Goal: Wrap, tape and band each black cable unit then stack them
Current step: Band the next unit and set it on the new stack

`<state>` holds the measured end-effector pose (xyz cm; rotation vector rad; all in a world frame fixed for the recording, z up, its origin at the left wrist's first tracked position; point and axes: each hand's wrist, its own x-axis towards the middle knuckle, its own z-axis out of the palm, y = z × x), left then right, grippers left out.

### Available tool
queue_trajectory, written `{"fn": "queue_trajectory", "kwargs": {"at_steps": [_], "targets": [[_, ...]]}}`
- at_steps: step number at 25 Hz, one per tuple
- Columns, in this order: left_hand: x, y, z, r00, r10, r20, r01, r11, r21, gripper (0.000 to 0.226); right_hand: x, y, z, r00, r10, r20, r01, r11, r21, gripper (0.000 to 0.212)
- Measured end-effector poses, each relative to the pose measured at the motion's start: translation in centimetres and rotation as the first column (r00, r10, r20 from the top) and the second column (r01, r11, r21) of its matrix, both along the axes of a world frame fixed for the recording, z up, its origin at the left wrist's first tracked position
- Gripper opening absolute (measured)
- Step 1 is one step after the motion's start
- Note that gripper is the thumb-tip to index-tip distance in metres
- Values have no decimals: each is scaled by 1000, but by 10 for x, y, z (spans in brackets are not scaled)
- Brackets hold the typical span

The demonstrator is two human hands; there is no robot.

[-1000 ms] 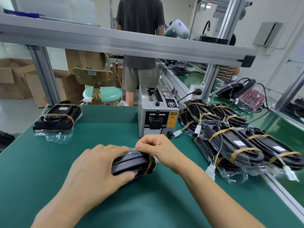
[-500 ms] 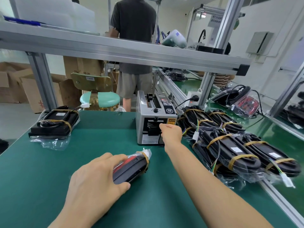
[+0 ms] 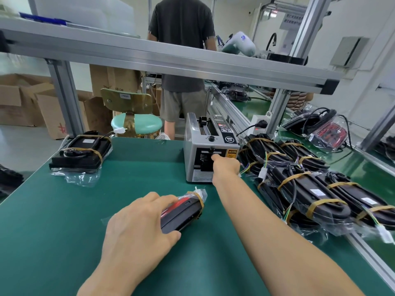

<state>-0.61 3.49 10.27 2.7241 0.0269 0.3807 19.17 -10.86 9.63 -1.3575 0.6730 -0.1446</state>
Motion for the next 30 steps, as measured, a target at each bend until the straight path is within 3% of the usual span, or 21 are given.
{"fn": "queue_trajectory", "kwargs": {"at_steps": [3, 6, 8, 13, 30], "targets": [[-2, 0, -1, 1000, 2, 7, -2, 1000, -7, 51, -41, -7, 13, 966, 250, 60, -251, 968, 7, 14], [-1, 2, -1, 1000, -1, 17, 1, 1000, -31, 51, -106, -17, 16, 744, 640, 195, -624, 769, -143, 18], [-1, 2, 0, 1000, 0, -1, 0, 1000, -28, 51, -132, -20, 8, 660, 724, 201, -704, 689, -171, 21], [-4, -1, 1, 999, -20, -29, 19, 1000, -6, 54, -141, -21, -9, 672, 711, 209, -690, 703, -174, 13], [-4, -3, 0, 999, -28, -30, 28, 999, 14, 53, -148, -11, -18, 760, 609, 227, -567, 792, -227, 17]]}}
